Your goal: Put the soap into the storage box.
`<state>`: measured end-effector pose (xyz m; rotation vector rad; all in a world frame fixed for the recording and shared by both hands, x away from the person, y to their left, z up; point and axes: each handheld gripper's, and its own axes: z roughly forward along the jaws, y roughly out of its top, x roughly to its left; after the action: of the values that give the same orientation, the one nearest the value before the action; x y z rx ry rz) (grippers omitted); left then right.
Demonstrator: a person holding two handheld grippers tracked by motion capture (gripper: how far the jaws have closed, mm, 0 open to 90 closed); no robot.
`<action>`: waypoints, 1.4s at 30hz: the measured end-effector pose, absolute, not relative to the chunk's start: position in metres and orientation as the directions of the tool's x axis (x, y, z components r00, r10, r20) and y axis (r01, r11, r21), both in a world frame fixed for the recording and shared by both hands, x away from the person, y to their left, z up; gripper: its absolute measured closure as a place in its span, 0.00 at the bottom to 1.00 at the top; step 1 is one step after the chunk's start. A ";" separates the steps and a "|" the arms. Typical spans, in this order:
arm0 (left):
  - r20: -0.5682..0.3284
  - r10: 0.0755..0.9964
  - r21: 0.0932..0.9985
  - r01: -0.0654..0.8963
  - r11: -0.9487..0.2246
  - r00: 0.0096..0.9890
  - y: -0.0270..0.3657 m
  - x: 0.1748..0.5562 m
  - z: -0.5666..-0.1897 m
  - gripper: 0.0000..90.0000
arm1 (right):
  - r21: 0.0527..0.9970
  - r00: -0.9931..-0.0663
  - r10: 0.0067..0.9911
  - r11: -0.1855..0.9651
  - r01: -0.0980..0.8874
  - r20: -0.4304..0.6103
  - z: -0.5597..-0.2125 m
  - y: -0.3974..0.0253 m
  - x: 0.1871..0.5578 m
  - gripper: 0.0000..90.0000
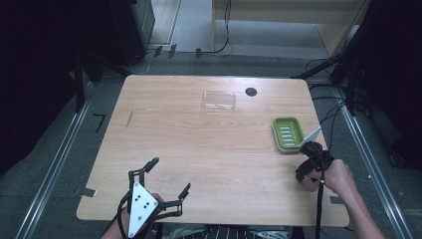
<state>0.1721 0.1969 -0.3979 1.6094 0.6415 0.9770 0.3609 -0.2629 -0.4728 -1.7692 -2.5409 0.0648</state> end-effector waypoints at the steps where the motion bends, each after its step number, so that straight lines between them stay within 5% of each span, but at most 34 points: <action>1: 0.266 0.815 0.962 -0.082 -0.261 0.515 0.197 0.172 -0.398 0.01 | -0.064 -0.340 0.940 0.340 0.938 0.014 -0.473 -0.263 0.361 0.24; 8: 0.265 0.815 0.962 -0.082 -0.261 0.515 0.197 0.172 -0.398 0.01 | -0.063 -0.350 0.937 0.350 0.935 0.011 -0.474 -0.263 0.362 0.26; 12: 0.265 0.815 0.962 -0.083 -0.260 0.516 0.197 0.172 -0.398 0.01 | -0.046 -0.347 0.938 0.347 0.937 0.014 -0.472 -0.262 0.362 0.36; 42: 0.264 0.816 0.962 -0.082 -0.259 0.514 0.197 0.172 -0.398 0.01 | -0.046 -0.339 0.941 0.339 0.940 0.016 -0.471 -0.264 0.362 0.36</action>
<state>0.1721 0.1973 -0.3979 1.6084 0.6421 0.9774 0.3623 -0.2639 -0.4715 -1.7828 -2.5380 0.0446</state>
